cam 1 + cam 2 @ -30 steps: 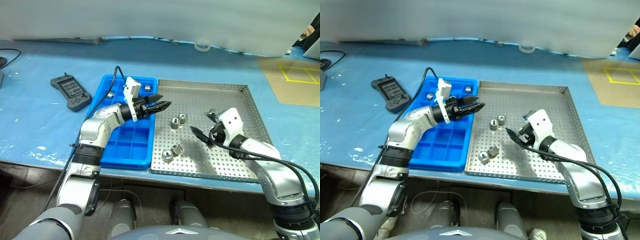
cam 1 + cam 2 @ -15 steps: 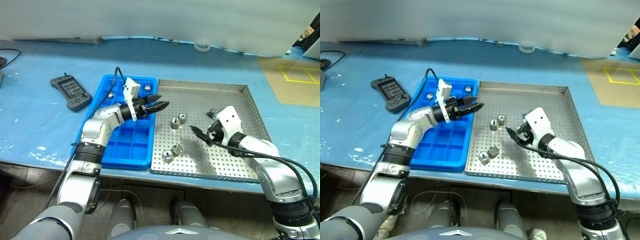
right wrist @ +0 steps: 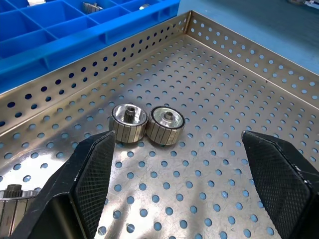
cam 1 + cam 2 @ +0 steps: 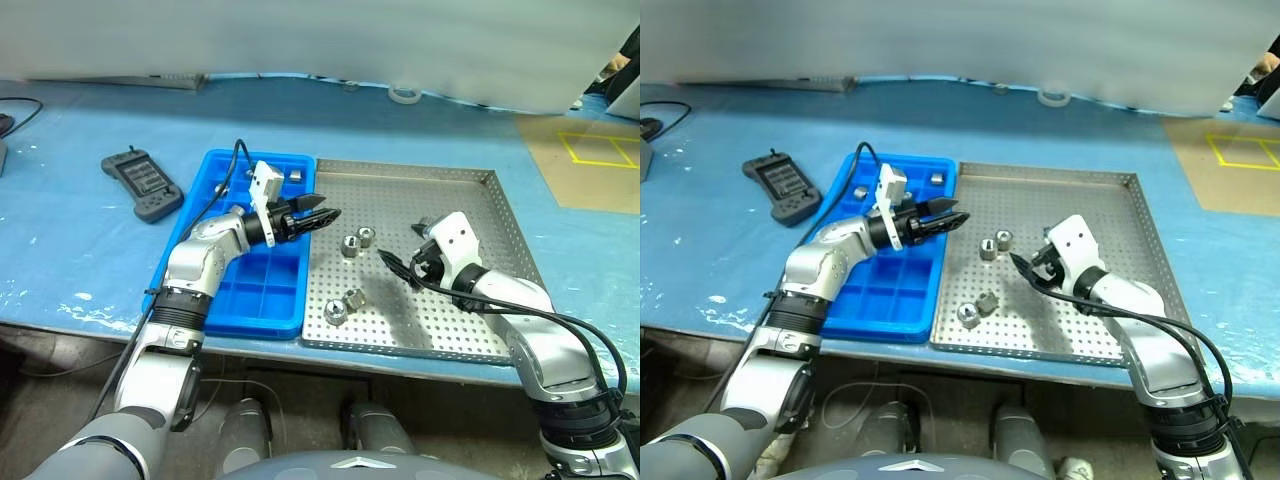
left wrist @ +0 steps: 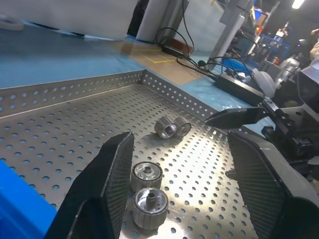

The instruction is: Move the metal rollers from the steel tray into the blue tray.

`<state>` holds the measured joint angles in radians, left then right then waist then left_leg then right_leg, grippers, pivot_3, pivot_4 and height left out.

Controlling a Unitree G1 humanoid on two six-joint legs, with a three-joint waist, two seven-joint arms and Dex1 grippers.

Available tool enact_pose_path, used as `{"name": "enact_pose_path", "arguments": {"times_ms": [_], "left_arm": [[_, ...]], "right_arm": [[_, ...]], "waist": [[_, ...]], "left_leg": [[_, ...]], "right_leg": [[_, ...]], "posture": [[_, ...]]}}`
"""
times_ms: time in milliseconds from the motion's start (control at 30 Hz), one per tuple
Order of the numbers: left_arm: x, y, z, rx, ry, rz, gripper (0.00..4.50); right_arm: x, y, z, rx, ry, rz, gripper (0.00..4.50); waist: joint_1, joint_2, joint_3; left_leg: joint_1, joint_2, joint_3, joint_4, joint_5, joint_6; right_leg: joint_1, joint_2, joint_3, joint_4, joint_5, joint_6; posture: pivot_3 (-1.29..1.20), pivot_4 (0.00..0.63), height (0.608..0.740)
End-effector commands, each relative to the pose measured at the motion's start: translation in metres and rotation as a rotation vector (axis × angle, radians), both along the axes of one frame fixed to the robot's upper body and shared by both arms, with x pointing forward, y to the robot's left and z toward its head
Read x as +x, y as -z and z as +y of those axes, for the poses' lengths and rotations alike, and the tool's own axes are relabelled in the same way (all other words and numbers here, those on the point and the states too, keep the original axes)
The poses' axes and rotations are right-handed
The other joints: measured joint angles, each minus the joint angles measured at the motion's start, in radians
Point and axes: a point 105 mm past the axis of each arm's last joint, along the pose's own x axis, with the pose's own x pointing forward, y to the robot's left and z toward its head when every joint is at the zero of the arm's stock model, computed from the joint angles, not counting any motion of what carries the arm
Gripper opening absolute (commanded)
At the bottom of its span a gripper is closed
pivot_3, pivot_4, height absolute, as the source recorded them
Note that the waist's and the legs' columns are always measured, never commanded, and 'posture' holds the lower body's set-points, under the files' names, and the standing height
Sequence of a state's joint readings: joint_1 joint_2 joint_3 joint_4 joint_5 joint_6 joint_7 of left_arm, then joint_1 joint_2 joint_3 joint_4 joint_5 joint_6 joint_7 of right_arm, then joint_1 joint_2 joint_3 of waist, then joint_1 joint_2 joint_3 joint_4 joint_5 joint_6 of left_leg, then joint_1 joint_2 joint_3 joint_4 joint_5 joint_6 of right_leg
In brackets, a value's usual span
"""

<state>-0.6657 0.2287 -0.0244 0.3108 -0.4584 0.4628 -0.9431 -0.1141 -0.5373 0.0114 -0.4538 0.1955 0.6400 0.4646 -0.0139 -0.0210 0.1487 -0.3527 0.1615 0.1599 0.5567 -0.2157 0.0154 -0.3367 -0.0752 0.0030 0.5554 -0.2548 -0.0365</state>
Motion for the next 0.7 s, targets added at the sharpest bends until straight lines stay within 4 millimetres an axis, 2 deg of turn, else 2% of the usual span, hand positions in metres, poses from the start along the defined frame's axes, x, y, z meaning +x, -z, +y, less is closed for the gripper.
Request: {"name": "enact_pose_path", "arguments": {"times_ms": [33, 100, 200, 233, 300, 400, 500, 567, 700], "left_arm": [[0.001, -0.017, -0.003, -0.04, 0.009, -0.04, 3.14], [-0.001, -0.016, -0.008, -0.022, 0.035, -0.059, 3.14], [0.013, -0.009, -0.015, -0.002, -0.016, 0.041, 3.14], [0.016, -0.008, -0.022, 0.017, -0.015, 0.064, 3.14], [0.013, -0.012, -0.038, 0.058, 0.044, 0.044, 3.14], [0.015, -0.026, -0.059, 0.066, 0.114, 0.048, 3.14], [0.025, -0.03, -0.079, 0.189, 0.113, 0.041, 3.14], [0.023, -0.027, -0.09, 0.297, 0.168, -0.018, 3.14], [0.028, -0.005, -0.095, 0.509, 0.192, -0.093, 3.14]], "right_arm": [[-0.002, -0.019, 0.003, 0.026, -0.01, -0.065, 4.23], [-0.002, -0.022, 0.003, 0.025, -0.014, -0.072, 4.23], [0.002, -0.013, -0.002, -0.027, 0.019, -0.051, 4.23], [0.002, -0.015, 0.0, -0.02, 0.012, -0.057, 4.23], [0.002, -0.023, 0.006, 0.015, -0.011, -0.077, 4.23], [0.006, -0.017, 0.0, -0.008, 0.022, -0.069, 4.23], [0.006, -0.015, 0.0, -0.024, 0.029, -0.071, 4.23], [0.007, -0.017, 0.002, -0.015, 0.035, -0.081, 4.23], [0.006, -0.013, -0.001, -0.023, 0.063, -0.081, 4.23]], "waist": [[-0.003, 0.0, 0.0], [-0.003, 0.0, 0.0], [0.001, 0.0, 0.0], [0.001, 0.0, 0.0], [-0.001, 0.0, 0.0], [0.001, 0.0, 0.0], [0.0, 0.0, 0.0], [-0.004, 0.001, 0.0], [-0.007, 0.001, -0.001]], "left_leg": [[0.0, 0.0, 0.0, 0.0, 0.0, 0.0], [0.0, 0.0, 0.0, 0.001, 0.0, 0.0], [0.0, 0.0, 0.0, 0.001, 0.0, 0.0], [0.0, 0.0, 0.0, 0.002, 0.0, 0.0], [0.0, 0.0, 0.0, 0.004, -0.001, 0.001], [0.0, -0.001, 0.0, 0.005, -0.001, 0.002], [-0.002, -0.002, 0.0, 0.005, -0.001, 0.003], [-0.002, -0.002, 0.0, 0.006, -0.002, 0.003], [-0.002, -0.002, 0.0, 0.005, -0.002, 0.004]], "right_leg": [[0.0, 0.0, 0.0, 0.0, 0.0, 0.0], [0.0, 0.0, 0.0, 0.0, 0.0, 0.0], [0.0, 0.0, 0.0, 0.0, 0.0, 0.0], [0.0, 0.0, 0.0, 0.0, 0.0, 0.0], [0.0, -0.001, 0.001, 0.001, 0.0, 0.0], [0.0, -0.002, 0.001, 0.001, 0.0, 0.0], [0.0, -0.002, 0.001, 0.001, 0.0, 0.0], [0.0, -0.002, 0.001, 0.001, 0.0, 0.0], [0.0, -0.002, 0.001, 0.001, 0.002, 0.003]], "posture": [[-0.32, 0.15, 0.74], [-0.32, 0.15, 0.74], [-0.32, 0.15, 0.74], [-0.32, 0.15, 0.74], [-0.32, 0.15, 0.74], [-0.32, 0.15, 0.74], [-0.34, 0.15, 0.74], [-0.35, 0.15, 0.74], [-0.37, 0.15, 0.74]]}}
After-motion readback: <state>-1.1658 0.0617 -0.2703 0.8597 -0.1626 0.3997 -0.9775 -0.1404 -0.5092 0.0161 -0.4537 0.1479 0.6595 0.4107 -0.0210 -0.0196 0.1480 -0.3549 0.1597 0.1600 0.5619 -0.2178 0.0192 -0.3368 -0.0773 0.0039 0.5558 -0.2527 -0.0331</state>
